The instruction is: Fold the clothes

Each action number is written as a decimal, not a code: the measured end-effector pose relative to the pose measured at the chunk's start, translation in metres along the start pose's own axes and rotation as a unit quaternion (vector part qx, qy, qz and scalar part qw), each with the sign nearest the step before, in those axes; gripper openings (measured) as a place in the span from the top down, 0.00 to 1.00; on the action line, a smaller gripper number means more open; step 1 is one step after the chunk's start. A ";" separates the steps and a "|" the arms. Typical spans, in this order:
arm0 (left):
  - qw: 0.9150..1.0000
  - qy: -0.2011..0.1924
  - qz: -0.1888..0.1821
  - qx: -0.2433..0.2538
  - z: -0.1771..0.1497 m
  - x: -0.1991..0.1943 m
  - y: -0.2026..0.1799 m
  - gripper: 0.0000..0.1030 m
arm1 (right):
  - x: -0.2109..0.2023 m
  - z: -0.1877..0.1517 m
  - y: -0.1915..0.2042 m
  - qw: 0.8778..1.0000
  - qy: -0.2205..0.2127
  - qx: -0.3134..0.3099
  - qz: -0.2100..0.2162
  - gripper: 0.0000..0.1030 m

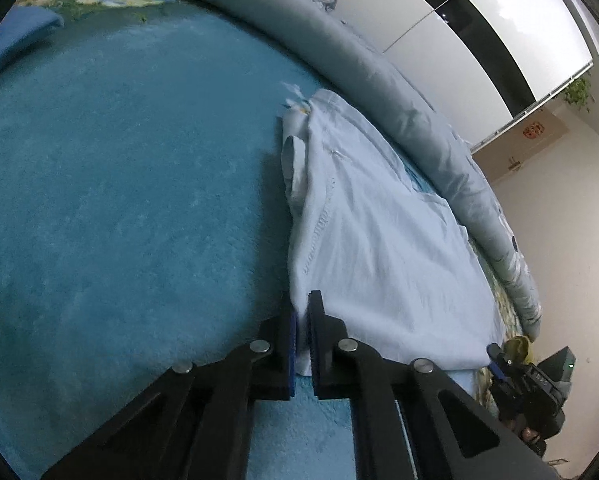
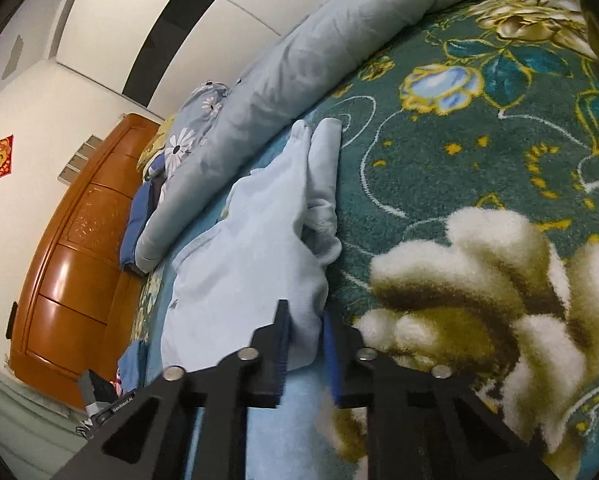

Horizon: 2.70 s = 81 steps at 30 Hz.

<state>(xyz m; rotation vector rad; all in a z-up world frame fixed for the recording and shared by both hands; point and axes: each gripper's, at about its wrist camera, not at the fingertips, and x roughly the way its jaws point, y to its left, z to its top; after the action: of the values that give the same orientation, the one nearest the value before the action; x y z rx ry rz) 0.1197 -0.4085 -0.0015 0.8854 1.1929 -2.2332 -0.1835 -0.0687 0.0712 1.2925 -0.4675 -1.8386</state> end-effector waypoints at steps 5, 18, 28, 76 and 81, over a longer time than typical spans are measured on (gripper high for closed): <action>1.000 -0.016 0.004 0.012 -0.001 -0.024 -0.006 0.97 | -0.022 -0.009 0.022 0.999 -0.027 -0.026 -0.006 0.90; 0.997 0.002 0.009 0.073 -0.075 -0.098 0.025 0.97 | -0.097 -0.106 0.024 0.999 -0.024 -0.028 0.005 0.90; 0.998 0.014 0.019 0.060 -0.087 -0.089 0.041 0.93 | -0.096 -0.124 -0.002 1.000 -0.017 0.004 -0.023 0.86; 0.972 0.010 0.107 0.211 0.035 -0.006 -0.035 0.75 | -0.016 0.022 0.034 0.988 0.026 -0.146 -0.042 0.69; 0.977 0.033 0.066 0.198 0.042 0.009 -0.022 0.75 | 0.018 0.040 0.039 0.984 0.055 -0.156 -0.065 0.69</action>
<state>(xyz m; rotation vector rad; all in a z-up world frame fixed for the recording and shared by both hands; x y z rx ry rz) 0.0855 -0.4335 0.0220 1.1591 0.6971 -2.3856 -0.2059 -0.1122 0.1029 1.2214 -0.0319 -1.8472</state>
